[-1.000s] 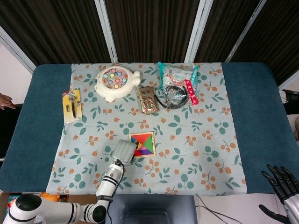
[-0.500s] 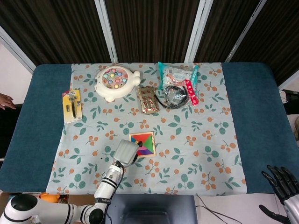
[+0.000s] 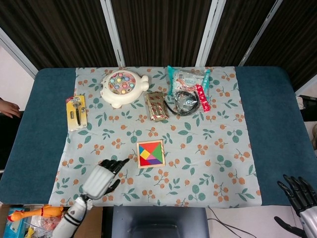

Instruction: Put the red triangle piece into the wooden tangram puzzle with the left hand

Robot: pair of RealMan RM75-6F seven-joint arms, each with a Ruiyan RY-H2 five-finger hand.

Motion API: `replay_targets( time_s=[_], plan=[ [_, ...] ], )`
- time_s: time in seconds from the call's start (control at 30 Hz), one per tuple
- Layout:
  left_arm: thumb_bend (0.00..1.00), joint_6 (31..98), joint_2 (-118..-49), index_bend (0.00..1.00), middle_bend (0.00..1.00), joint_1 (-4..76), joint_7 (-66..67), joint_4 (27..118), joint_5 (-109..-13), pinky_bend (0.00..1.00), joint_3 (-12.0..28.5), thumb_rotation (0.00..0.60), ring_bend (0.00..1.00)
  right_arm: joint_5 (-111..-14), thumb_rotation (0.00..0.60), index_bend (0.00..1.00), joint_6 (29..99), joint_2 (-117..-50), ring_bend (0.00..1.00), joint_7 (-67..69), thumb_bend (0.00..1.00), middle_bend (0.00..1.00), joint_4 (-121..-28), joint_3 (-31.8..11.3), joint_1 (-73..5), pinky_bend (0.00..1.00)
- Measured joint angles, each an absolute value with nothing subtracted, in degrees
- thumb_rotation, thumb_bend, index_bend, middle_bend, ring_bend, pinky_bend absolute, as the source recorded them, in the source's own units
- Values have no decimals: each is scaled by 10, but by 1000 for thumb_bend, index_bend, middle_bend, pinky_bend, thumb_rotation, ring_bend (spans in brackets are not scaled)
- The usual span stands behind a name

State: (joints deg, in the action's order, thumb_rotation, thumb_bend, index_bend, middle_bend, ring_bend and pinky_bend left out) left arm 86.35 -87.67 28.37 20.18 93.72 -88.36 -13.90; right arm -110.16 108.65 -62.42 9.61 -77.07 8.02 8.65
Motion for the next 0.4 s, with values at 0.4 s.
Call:
replay_targets(
  time_s=[0.4],
  plan=[
    [372, 984, -818, 0, 0, 128, -6, 732, -943, 116, -189, 600, 0, -1094, 600, 0, 1043, -632, 0, 31, 149, 0, -810, 76, 78, 0]
  ],
)
